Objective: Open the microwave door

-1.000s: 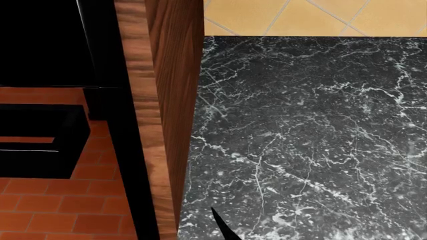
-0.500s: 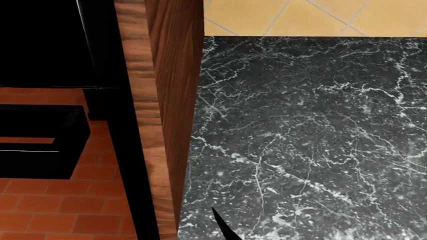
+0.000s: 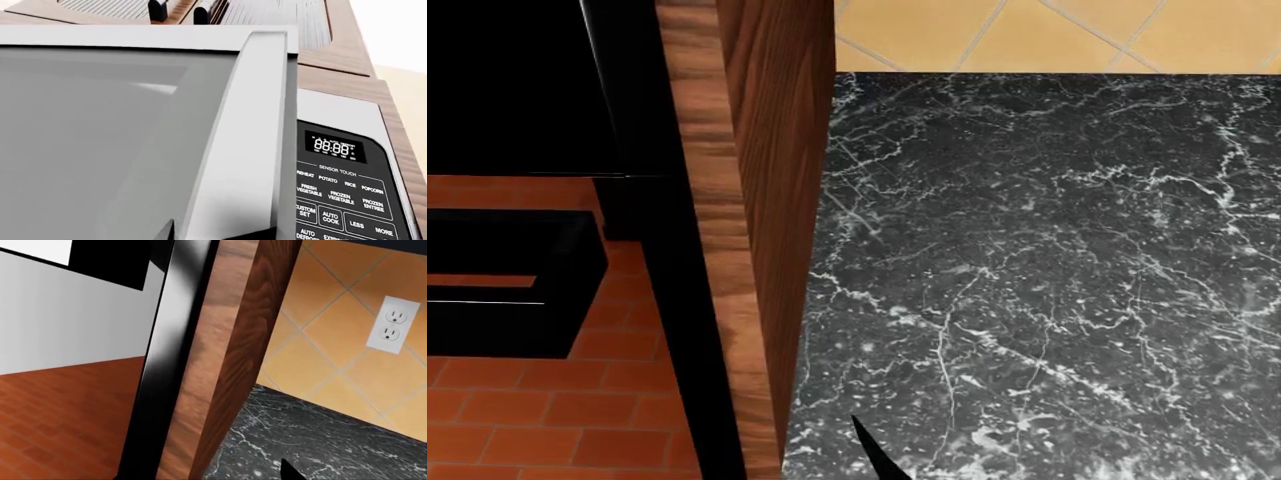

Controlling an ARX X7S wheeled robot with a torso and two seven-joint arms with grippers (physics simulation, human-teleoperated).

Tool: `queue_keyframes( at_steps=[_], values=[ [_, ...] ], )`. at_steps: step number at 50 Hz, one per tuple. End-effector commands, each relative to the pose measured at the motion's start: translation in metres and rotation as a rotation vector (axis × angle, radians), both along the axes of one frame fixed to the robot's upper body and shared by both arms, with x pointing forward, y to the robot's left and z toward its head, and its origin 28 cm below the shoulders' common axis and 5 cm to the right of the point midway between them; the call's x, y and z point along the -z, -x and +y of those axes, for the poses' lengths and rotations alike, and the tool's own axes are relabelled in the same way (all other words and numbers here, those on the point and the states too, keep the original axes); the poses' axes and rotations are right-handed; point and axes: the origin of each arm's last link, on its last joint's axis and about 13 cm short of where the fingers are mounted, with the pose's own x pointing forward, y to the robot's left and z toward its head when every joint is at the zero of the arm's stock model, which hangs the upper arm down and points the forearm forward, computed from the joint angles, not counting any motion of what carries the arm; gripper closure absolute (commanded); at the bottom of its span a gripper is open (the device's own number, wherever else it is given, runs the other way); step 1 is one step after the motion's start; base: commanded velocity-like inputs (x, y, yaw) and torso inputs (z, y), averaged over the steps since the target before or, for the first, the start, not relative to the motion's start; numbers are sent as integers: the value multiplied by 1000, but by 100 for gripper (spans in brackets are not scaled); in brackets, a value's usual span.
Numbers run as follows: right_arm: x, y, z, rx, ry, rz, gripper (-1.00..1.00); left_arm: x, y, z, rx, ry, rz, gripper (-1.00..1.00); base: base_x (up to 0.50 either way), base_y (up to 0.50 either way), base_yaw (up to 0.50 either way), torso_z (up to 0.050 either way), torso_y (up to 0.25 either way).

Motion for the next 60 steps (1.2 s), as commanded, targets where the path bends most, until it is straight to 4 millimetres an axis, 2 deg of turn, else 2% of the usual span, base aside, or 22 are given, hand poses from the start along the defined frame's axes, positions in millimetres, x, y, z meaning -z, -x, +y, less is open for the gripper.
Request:
queue_keyframes(
  at_steps=[1,8,18,31,46,60],
  values=[
    [0,-1,1,-2,1,3,-100,15,29,-19,159,-78,-26,100,0,-4,-6,0,0],
    [2,-1,0,-2,2,3,-100,15,52,-21,202,-92,-73,100,-1,-4,-7,0,0],
    [2,0,0,-1,3,3,-100,18,64,-20,227,-98,-97,100,0,-5,-7,0,0],
    [2,-1,0,-1,2,4,-100,19,102,-22,287,-125,-177,100,-2,-5,-7,0,0],
    [3,0,0,-1,4,6,-100,27,128,-22,342,-134,-224,100,-1,-6,-7,0,0],
    [3,-1,0,1,5,7,-100,31,131,-22,339,-139,-231,100,-2,-6,-7,0,0]
  ],
)
